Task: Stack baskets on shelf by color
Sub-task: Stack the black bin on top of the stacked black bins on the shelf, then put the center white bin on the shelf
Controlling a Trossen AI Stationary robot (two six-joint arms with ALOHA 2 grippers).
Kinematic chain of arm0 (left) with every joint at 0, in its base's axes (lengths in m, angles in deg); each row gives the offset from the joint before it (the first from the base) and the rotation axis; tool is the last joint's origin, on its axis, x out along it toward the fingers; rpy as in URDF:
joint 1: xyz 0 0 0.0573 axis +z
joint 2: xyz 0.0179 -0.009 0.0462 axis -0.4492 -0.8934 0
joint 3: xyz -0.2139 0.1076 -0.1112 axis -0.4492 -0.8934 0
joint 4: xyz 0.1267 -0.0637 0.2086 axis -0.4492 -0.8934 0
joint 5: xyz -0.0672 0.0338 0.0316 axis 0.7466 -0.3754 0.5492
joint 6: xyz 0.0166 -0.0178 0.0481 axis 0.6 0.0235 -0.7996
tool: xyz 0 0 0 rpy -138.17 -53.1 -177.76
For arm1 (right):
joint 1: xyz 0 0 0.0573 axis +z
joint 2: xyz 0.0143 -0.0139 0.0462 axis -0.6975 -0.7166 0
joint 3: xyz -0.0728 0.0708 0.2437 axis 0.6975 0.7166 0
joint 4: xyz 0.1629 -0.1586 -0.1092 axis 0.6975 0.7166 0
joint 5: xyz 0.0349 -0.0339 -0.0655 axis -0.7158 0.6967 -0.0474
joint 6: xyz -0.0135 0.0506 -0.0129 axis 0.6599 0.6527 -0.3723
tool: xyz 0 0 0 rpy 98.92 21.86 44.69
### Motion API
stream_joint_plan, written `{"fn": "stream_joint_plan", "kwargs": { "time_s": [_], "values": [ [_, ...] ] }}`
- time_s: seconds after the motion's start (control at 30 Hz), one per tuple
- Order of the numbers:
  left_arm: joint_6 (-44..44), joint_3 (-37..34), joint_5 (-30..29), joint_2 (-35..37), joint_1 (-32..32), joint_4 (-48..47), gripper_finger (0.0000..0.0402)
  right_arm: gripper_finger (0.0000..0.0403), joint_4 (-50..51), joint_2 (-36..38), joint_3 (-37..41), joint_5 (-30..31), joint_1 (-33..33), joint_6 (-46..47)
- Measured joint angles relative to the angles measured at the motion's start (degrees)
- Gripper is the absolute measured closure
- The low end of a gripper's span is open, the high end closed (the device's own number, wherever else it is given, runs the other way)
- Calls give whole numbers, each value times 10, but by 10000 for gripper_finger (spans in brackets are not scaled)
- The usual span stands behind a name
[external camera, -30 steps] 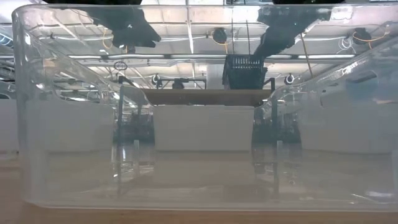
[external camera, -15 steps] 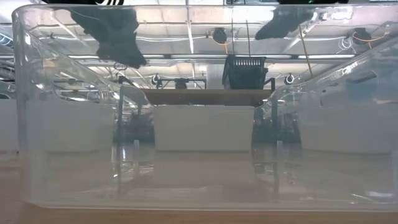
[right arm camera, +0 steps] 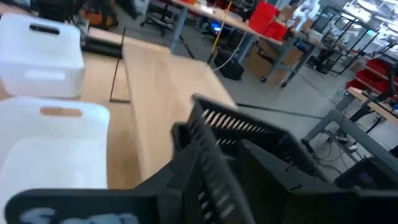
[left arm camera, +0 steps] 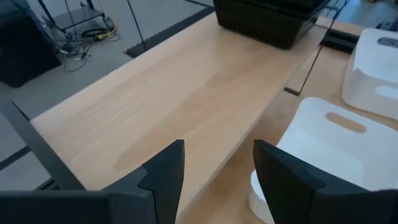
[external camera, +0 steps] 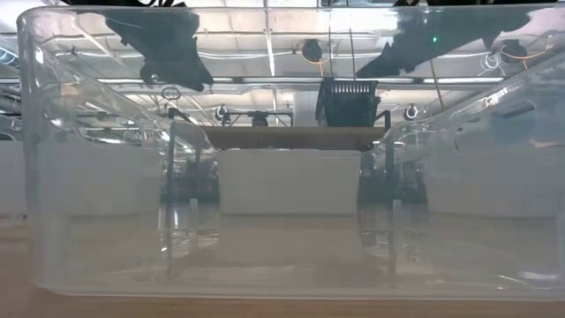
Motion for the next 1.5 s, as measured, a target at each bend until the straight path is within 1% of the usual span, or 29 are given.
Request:
{"fn": "stream_joint_plan", "kwargs": {
  "time_s": [0.13,0.4,0.5,0.57,0.63,0.73,0.83,0.93,1.07,1.13,1.27,1.5],
  "values": [
    [-12,0,0,0,1,18,211,309,-3,0,12,-2,0,1],
    [-30,0,0,0,2,50,211,310,-3,1,31,-4,2,12],
    [-36,-5,0,0,1,54,211,310,-24,1,32,-5,2,6],
    [-45,-22,0,0,0,77,211,310,-50,2,32,-5,5,11],
    [-60,-38,0,-1,3,121,211,310,-66,7,32,-5,11,17],
    [-64,-45,0,0,6,153,211,310,-94,12,32,-5,24,1],
    [-66,-45,6,0,5,136,211,310,-122,20,32,-10,35,-14],
    [-66,-45,11,0,5,111,211,310,-139,30,32,-37,45,-26],
    [-65,-46,11,0,5,94,211,310,-149,31,32,-22,47,-44],
    [-70,-46,11,0,5,95,211,310,-146,18,32,-1,39,-45],
    [-76,-46,11,0,5,106,211,310,-117,-10,32,0,30,-23],
    [-77,-46,11,0,4,106,211,310,-115,-49,32,14,30,3]
  ]
}}
